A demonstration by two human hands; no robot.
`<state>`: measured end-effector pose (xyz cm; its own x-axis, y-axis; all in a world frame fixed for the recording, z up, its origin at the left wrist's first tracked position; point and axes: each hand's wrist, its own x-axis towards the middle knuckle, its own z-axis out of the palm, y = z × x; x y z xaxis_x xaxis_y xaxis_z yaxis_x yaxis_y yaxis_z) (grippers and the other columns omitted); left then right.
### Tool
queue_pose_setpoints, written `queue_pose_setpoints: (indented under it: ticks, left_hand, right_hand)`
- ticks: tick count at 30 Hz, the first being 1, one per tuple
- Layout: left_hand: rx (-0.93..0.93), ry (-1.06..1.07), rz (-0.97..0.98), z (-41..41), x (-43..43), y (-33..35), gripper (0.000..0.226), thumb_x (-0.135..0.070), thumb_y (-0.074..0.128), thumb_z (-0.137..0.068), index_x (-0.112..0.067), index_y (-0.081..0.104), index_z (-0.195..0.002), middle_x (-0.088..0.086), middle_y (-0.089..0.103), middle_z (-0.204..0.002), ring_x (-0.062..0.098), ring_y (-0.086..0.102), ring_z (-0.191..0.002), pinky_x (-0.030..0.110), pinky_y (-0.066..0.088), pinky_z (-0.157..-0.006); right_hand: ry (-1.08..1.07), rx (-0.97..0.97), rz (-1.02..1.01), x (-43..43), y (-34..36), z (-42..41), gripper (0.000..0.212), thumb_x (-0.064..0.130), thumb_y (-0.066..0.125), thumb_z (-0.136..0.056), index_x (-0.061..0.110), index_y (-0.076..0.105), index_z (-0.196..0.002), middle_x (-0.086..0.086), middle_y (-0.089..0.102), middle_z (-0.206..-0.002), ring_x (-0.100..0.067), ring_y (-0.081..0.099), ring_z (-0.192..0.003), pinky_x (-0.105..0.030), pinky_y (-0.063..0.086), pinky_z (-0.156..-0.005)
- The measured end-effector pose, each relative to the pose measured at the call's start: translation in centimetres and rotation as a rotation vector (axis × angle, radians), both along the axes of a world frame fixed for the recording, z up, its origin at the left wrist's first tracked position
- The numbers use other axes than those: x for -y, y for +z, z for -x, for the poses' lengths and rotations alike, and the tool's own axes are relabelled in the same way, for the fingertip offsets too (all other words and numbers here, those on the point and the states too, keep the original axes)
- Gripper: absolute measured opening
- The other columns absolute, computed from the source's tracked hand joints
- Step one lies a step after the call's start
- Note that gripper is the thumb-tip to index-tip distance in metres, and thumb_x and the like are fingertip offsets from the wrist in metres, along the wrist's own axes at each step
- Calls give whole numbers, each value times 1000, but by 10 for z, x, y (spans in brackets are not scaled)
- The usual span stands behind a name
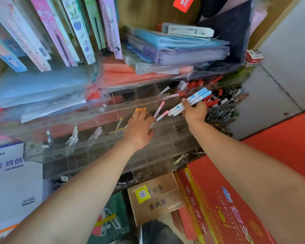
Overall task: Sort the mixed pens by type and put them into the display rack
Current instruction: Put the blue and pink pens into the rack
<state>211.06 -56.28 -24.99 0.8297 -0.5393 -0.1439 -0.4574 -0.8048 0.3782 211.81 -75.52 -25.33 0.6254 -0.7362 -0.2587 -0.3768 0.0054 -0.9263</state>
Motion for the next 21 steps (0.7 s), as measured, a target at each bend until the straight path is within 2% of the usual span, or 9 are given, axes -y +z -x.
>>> queue_pose_setpoints:
  ticks: [3,7,9,12,15,18,21]
  left_hand:
    - [2,-10,28,-4,-1,-7,45,-20,57,-91,-25,50,-136,2,35,-148,28,13,-146,46,13,-120]
    - [11,-17,54,-9,-3,-13,42,-19,57,-91,-25,53,-133,0,42,-140,27,20,-142,45,16,-118]
    - [15,-19,55,-10,-2,-15,42,-19,57,-90,-26,54,-131,-1,44,-138,27,22,-140,45,19,-117]
    - [6,-15,68,-11,-3,-17,40,-19,58,-90,-26,56,-129,-2,46,-136,25,24,-139,44,21,-117]
    - [-11,-5,77,-11,-3,-15,39,-18,58,-90,-25,56,-128,-1,45,-137,23,26,-138,41,22,-115]
    - [-41,16,66,-9,-1,-11,39,-19,58,-91,-25,55,-129,3,40,-144,25,26,-140,39,26,-114]
    - [-80,47,47,-6,-1,-8,38,-18,56,-93,-25,54,-130,7,29,-154,27,20,-145,39,24,-115]
  right_hand:
    - [8,-50,-17,-4,-13,-5,30,24,71,-85,2,65,-104,-17,70,-100,-30,69,-82,-45,58,-80]
    - [66,-117,-67,-11,-23,-9,24,17,71,-86,0,65,-102,-14,68,-95,-19,63,-65,-33,57,-66]
    - [98,-152,-61,-14,-26,-10,24,16,70,-86,-2,66,-100,-14,67,-90,-17,60,-61,-32,55,-65]
    - [115,-218,-10,-14,-29,-11,28,15,71,-84,-4,65,-103,-11,64,-91,-22,62,-79,-38,54,-78]
    - [138,-240,-5,-12,-29,-11,21,6,69,-83,-1,65,-102,-17,68,-102,-29,66,-92,-45,54,-89]
    - [148,-270,-28,-9,-31,-9,23,-1,66,-82,-2,63,-105,-16,66,-99,-30,65,-94,-46,53,-90]
    - [151,-275,-50,-5,-34,-4,30,-1,66,-79,-1,61,-108,-18,67,-103,-33,66,-95,-44,56,-85]
